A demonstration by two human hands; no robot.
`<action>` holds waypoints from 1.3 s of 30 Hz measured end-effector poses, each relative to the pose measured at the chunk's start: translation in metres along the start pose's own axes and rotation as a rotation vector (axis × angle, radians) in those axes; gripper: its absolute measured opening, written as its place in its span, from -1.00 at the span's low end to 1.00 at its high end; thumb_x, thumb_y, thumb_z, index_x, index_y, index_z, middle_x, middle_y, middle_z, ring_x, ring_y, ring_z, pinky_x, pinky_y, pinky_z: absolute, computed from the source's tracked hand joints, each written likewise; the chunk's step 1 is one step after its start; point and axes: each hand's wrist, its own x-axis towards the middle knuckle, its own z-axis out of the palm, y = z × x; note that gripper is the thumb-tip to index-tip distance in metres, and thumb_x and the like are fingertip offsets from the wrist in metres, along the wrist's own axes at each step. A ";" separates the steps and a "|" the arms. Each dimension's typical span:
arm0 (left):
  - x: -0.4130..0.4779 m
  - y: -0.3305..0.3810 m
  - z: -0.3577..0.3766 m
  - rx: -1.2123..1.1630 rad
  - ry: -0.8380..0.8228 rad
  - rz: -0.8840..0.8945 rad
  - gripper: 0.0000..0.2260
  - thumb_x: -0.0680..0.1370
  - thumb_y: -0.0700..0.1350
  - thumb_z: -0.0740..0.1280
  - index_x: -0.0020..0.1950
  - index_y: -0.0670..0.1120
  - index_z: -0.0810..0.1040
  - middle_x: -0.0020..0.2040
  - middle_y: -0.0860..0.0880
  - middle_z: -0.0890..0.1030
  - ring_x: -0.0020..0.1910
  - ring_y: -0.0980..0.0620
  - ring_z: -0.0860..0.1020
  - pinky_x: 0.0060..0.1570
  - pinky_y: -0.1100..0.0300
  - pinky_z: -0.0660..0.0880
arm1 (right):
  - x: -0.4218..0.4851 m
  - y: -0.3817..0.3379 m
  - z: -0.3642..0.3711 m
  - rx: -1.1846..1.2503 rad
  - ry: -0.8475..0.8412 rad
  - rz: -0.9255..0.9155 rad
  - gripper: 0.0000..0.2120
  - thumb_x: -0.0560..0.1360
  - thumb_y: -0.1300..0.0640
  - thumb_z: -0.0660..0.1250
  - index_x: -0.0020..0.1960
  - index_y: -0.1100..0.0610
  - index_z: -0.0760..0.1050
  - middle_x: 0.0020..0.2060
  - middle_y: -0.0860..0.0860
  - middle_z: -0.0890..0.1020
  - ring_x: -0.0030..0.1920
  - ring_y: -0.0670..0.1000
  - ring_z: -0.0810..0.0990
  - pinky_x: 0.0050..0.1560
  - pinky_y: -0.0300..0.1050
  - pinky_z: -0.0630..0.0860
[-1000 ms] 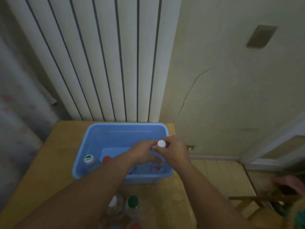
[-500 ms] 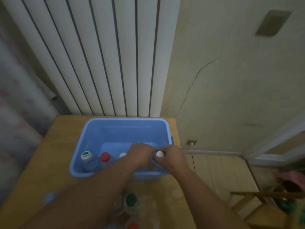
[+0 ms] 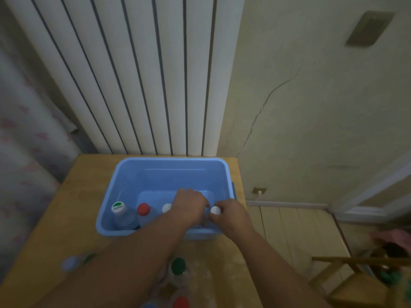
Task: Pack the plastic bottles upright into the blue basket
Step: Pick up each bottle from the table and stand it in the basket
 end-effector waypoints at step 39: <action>-0.193 -0.154 0.024 -0.756 0.390 -0.218 -0.67 0.52 0.03 0.38 0.28 0.05 0.57 0.27 0.03 0.57 0.23 0.02 0.52 0.19 0.17 0.43 | -0.092 -0.161 0.077 0.105 0.086 -0.175 -0.80 0.47 0.17 0.32 0.07 0.12 0.58 -0.06 0.03 0.66 -0.02 0.05 0.60 -0.06 -0.21 0.39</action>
